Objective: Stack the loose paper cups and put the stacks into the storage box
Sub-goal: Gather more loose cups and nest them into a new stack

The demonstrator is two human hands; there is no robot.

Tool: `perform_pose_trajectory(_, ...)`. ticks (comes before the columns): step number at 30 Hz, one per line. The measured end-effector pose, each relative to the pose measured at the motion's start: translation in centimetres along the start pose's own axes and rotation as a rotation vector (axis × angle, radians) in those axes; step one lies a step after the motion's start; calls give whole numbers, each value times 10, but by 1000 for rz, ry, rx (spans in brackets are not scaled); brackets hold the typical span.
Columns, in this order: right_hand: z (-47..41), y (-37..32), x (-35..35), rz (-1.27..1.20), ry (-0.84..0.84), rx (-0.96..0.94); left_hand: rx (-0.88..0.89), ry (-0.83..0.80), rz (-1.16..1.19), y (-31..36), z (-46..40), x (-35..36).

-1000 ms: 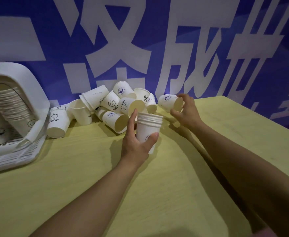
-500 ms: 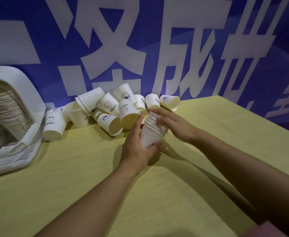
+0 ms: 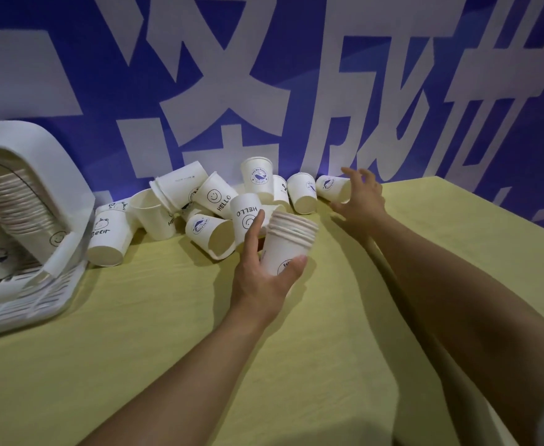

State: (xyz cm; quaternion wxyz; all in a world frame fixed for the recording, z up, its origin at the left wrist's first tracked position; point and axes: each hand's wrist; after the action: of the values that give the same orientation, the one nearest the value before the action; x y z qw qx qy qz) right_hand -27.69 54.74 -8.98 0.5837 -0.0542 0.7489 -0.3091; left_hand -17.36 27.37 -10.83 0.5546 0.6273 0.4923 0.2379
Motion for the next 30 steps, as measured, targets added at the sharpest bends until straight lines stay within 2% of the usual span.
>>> perform_pose_trajectory(7,-20,9,1,-170,-24,11,1,18,10,-6,-4,-1)
perform_pose_trajectory(10,-9,9,-10,-356,63,-23,0,22,10,-4,-4,-1)
perform_pose_trajectory(13,13,2,-34,-527,158,-165,-12,3,15,1,-2,0)
perform_pose_trajectory(15,36,-15,-53,-688,82,-244,-8,0,3,3,-1,1)
perform_pose_trajectory(17,63,-34,-67,-779,-70,-323,-5,-5,-6,4,0,1)
perform_pose_trajectory(21,106,-58,-72,-656,-328,-442,6,-32,-31,6,2,3)
perform_pose_trajectory(27,131,-76,-39,-453,-687,-461,7,-60,-50,4,2,3)
perform_pose_trajectory(29,128,-82,-34,-477,-709,-466,0,-50,-30,4,1,1)
perform_pose_trajectory(30,119,-86,-33,-496,-643,-449,1,-45,-17,3,1,1)
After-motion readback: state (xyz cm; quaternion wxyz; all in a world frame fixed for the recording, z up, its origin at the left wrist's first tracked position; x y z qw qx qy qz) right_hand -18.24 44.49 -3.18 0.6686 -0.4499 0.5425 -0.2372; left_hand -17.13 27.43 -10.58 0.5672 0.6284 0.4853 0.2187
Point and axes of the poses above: each hand's wrist, its own z-axis away from the middle knuckle, its own x-axis out of the palm, y = z × x, and after that the axes turned 15 degrees about -y, right-handed
